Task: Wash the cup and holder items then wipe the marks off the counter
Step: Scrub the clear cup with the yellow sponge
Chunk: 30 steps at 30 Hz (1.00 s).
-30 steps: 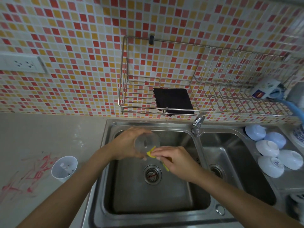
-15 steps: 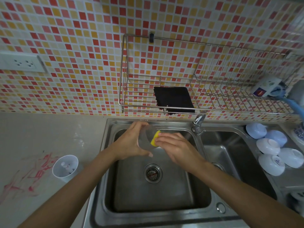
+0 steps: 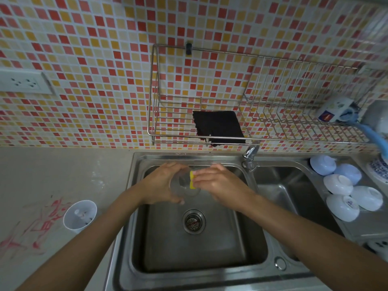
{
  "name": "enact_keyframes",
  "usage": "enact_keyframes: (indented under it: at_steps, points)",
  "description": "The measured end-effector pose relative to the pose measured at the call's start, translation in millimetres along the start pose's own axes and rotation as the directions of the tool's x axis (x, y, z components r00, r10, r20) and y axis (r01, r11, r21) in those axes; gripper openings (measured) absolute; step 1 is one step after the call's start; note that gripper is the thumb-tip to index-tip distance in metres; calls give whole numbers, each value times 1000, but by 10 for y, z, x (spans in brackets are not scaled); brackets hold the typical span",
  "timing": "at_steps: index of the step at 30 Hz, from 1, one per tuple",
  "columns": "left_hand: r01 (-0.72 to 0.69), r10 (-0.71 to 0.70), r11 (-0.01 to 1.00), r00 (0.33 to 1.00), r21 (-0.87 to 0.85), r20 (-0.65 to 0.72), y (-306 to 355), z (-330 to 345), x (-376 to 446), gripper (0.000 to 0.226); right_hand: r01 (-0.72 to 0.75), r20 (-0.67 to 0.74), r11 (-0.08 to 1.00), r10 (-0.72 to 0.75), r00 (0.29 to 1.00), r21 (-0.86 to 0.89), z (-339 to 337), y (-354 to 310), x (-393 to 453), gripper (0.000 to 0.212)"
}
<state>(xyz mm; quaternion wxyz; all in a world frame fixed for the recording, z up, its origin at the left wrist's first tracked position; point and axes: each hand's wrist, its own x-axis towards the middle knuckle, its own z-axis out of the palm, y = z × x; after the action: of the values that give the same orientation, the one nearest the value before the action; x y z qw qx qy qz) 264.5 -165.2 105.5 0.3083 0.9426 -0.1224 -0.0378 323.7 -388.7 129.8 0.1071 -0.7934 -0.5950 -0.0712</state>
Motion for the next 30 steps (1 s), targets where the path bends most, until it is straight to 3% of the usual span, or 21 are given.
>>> enact_keyframes:
  at_steps: [2,4,7,9,11,14,17,20,23,26,28,30]
  points:
    - [-16,16,999,1000,45,0,-12,13,-18,90,-120,68,957,106,992,265,47,-75,-62,33]
    - [-26,25,996,1000,80,11,-21,60,-35,91,-273,166,844,221,961,461,73,-127,-83,26]
    - [-9,10,998,1000,57,-15,-12,109,-71,91,-245,122,877,213,969,414,65,-99,-60,25]
    - [-1,2,1000,998,23,-60,17,71,-82,91,-160,15,967,161,987,200,97,-61,-42,36]
    - [25,-24,1000,994,10,-104,23,0,-82,92,-159,-64,985,163,985,70,167,-93,-32,47]
    - [58,-51,996,993,63,-108,-11,-44,-101,92,-229,-65,930,258,964,288,185,-291,9,32]
    - [96,-94,995,990,14,-103,-94,44,-179,92,-433,55,751,470,881,499,112,-377,47,22]
    - [134,-141,990,978,-53,-153,-170,91,-234,92,-461,-39,653,600,799,601,-101,-379,227,20]
    - [126,-145,986,969,-107,-199,-162,64,-257,89,-400,-203,639,660,723,657,-397,-317,569,19]
    - [107,-146,982,952,-155,-268,-104,17,-267,87,-369,-357,641,718,597,673,-598,-136,962,15]
    - [123,-167,979,942,-163,-291,-91,-10,-278,89,-402,-391,626,755,526,668,-607,49,1232,10]
    - [136,-183,976,937,-170,-299,-95,-10,-282,88,-499,-342,599,786,515,626,-545,230,1466,6]
